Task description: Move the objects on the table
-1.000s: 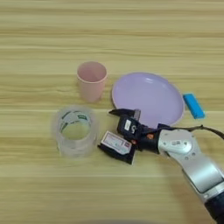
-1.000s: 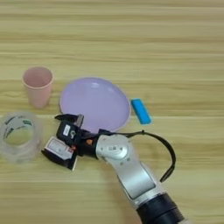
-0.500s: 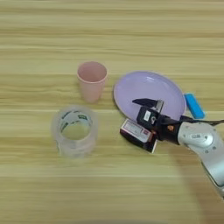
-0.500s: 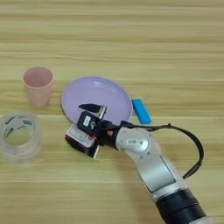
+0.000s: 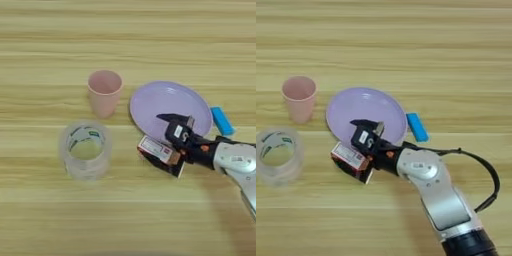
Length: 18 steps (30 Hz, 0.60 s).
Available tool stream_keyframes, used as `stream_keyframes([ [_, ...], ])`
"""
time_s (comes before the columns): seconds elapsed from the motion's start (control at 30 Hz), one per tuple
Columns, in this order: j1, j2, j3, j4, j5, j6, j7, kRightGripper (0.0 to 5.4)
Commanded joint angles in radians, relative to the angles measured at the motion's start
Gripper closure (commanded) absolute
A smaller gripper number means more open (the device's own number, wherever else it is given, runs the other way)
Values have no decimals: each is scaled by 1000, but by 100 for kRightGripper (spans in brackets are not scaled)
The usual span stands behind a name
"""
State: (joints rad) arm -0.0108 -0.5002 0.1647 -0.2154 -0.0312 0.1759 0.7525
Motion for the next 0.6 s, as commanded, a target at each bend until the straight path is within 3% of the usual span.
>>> stream_keyframes([
  [0.03,-56,0,-68,-60,37,19,-44,3],
  [0.33,-182,129,-118,-20,134,110,-124,3],
  [0.6,-307,200,-105,155,146,82,-147,3],
])
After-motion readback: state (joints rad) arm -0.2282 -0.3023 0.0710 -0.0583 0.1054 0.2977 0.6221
